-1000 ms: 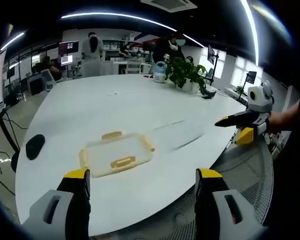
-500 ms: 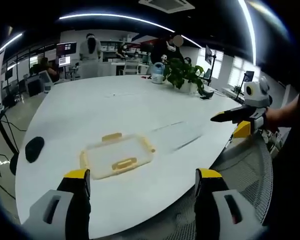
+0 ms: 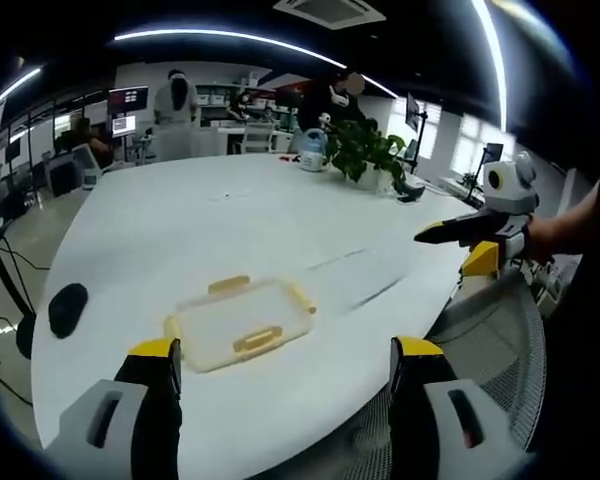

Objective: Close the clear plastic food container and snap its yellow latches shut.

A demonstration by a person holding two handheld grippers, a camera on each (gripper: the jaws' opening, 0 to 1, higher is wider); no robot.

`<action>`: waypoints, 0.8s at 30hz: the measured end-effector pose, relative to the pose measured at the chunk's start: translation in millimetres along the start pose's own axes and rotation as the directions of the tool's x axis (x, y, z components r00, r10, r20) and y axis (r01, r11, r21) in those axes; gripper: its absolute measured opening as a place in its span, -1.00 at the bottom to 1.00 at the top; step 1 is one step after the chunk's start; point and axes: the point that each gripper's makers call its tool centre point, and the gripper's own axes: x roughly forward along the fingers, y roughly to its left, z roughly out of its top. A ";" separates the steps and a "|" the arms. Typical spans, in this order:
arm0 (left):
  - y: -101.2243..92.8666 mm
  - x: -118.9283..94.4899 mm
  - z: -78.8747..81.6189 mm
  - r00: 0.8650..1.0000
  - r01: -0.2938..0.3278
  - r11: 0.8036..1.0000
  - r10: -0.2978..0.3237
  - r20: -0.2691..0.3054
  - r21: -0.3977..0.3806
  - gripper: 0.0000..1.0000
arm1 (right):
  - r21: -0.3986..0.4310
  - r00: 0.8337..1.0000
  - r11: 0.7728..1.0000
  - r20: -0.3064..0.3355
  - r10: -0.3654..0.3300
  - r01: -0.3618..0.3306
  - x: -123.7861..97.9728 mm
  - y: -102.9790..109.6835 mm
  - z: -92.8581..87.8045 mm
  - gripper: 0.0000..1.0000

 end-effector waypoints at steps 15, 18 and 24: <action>12.8 -1.3 3.6 1.000 0.031 0.999 -0.030 -0.008 0.026 0.74 | -0.014 1.000 1.000 0.017 -0.002 0.002 15.8 9.5 12.4 0.57; 12.3 -2.0 2.9 0.999 0.038 0.999 -0.038 -0.011 0.031 0.74 | -0.016 1.000 1.000 0.021 -0.001 0.002 17.0 10.1 13.4 0.57; 12.3 -1.7 0.4 0.998 0.060 0.996 -0.058 -0.032 0.065 0.74 | -0.022 1.000 1.000 0.021 -0.001 0.001 21.0 11.0 15.0 0.56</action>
